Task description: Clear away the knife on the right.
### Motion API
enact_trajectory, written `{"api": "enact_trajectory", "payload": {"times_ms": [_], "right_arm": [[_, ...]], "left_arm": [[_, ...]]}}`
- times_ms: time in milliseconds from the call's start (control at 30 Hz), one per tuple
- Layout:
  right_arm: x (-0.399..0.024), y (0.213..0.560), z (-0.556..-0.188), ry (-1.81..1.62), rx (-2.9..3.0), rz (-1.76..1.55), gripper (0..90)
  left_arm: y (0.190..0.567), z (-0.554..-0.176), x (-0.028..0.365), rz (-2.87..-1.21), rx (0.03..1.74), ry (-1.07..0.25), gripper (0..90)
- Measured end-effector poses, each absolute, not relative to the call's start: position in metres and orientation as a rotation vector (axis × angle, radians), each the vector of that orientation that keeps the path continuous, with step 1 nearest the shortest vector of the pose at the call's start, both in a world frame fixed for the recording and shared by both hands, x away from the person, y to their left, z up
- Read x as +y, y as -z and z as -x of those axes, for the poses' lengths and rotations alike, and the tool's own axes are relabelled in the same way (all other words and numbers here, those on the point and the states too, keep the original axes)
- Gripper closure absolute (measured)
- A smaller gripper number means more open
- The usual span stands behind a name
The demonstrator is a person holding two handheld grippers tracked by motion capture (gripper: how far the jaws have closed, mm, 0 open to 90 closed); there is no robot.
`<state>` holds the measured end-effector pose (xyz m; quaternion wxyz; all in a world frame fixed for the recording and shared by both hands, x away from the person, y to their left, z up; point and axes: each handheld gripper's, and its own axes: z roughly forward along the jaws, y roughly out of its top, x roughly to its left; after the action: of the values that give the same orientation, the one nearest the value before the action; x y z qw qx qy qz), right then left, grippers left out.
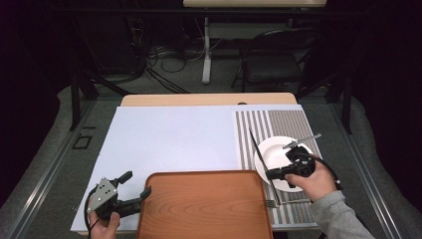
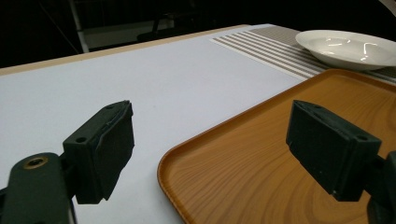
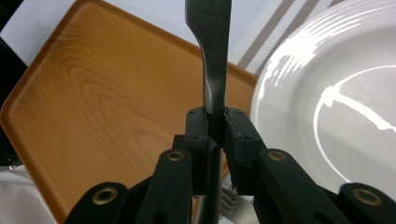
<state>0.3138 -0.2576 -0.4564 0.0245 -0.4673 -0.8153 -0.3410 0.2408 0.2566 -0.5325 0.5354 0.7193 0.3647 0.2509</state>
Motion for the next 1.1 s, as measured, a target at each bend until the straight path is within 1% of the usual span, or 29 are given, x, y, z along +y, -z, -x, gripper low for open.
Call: {"api": "enact_trajectory", "payload": {"times_ms": [700, 1100], "right_arm": [[-0.231, 0.470, -0.274, 1.055, -2.567, 1.346, 80.1], [-0.214, 0.488, -0.250, 0.958, -2.594, 1.290, 80.1]], "left_arm": [[0.532, -0.241, 0.257, -1.708, 0.872, -0.597, 15.3], [0.532, -0.241, 0.257, -1.707, 0.873, -0.598, 15.3]]}}
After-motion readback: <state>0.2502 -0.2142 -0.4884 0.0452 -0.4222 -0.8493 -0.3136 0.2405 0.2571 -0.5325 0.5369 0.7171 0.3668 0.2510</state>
